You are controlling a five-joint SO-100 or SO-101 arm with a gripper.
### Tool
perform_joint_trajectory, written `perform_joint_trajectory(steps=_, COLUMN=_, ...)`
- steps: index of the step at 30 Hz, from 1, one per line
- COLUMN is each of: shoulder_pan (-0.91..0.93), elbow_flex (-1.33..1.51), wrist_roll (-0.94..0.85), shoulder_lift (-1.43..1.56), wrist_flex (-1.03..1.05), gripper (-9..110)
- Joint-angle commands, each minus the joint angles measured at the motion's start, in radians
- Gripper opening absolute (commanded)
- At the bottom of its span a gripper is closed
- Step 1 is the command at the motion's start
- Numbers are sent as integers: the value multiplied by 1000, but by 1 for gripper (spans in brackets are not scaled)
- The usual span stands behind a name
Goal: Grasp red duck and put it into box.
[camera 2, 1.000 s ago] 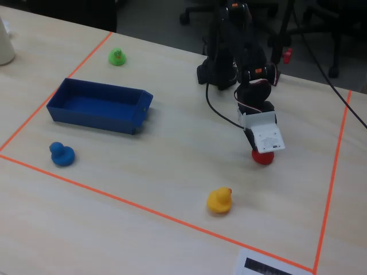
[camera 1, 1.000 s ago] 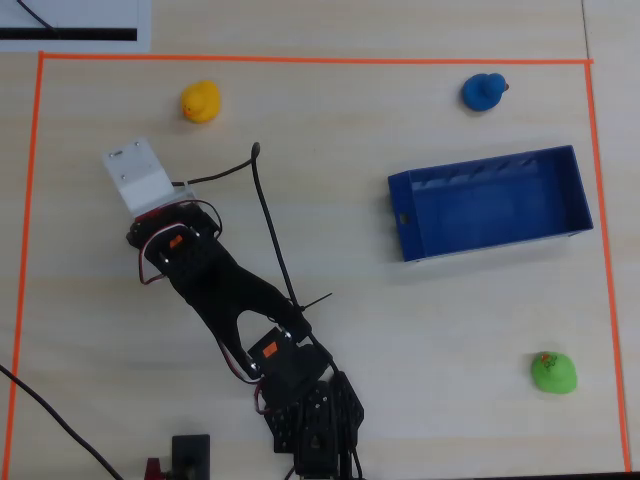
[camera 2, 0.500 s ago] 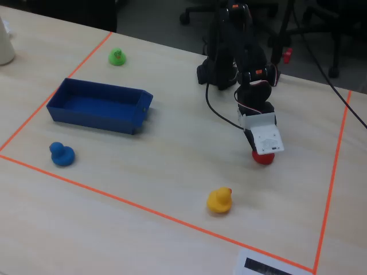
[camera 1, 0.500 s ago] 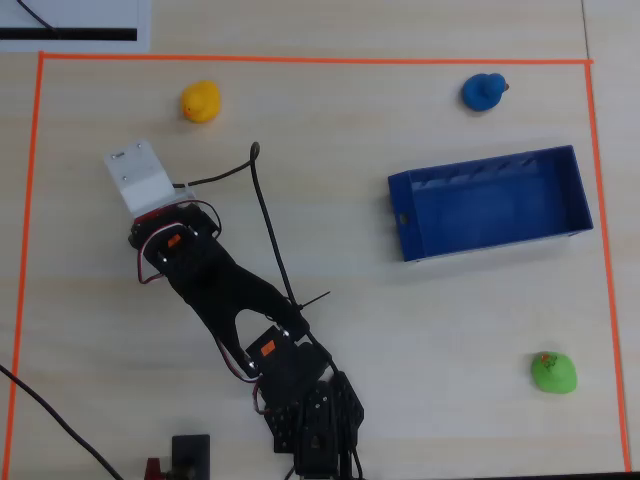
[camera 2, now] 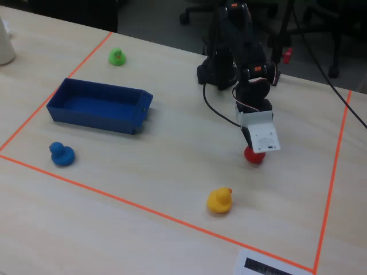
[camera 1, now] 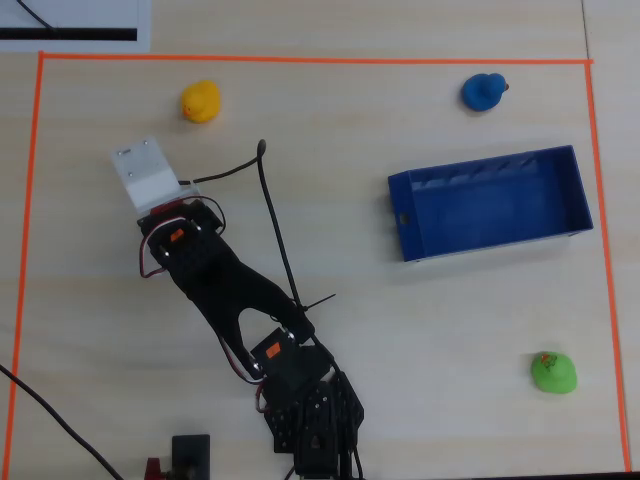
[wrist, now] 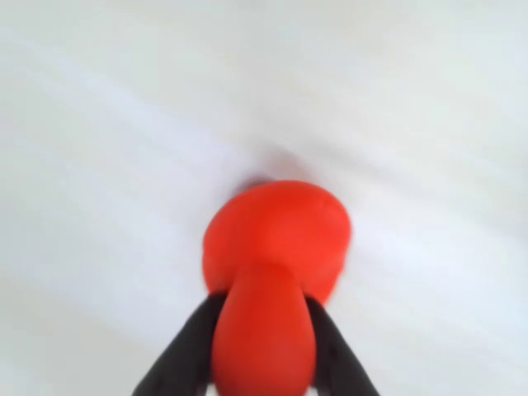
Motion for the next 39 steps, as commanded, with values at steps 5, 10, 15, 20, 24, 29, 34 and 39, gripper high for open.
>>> perform_joint_trajectory(steps=5, shoulder_pan=284, elbow_flex=-215, wrist_roll=-48, shoulder_lift=242, wrist_flex=121, gripper=0)
perform_joint_trajectory(steps=10, shoulder_pan=634, elbow_flex=-347, wrist_roll=-130, shoulder_lift=302, wrist_flex=202, gripper=0)
perform_joint_trajectory(steps=15, shoulder_pan=1022, elbow_flex=-365, wrist_roll=-225, shoulder_lift=314, wrist_flex=229, gripper=0)
perform_joint_trajectory(steps=20, shoulder_pan=1328, elbow_flex=-354, wrist_roll=-255, shoulder_lift=287, wrist_flex=252, gripper=0)
perform_joint_trajectory(steps=24, shoulder_pan=1468, elbow_flex=-267, wrist_roll=-265, shoulder_lift=259, wrist_flex=238, gripper=0)
perform_joint_trajectory(steps=29, shoulder_pan=1505, elbow_flex=-195, wrist_roll=-253, shoulder_lift=209, wrist_flex=196, gripper=0)
perform_joint_trajectory(steps=34, shoulder_pan=1480, elbow_flex=-209, wrist_roll=-230, shoulder_lift=161, wrist_flex=169, gripper=0)
perform_joint_trajectory(steps=39, shoulder_pan=1448, elbow_flex=-232, wrist_roll=-224, shoulder_lift=126, wrist_flex=144, gripper=0)
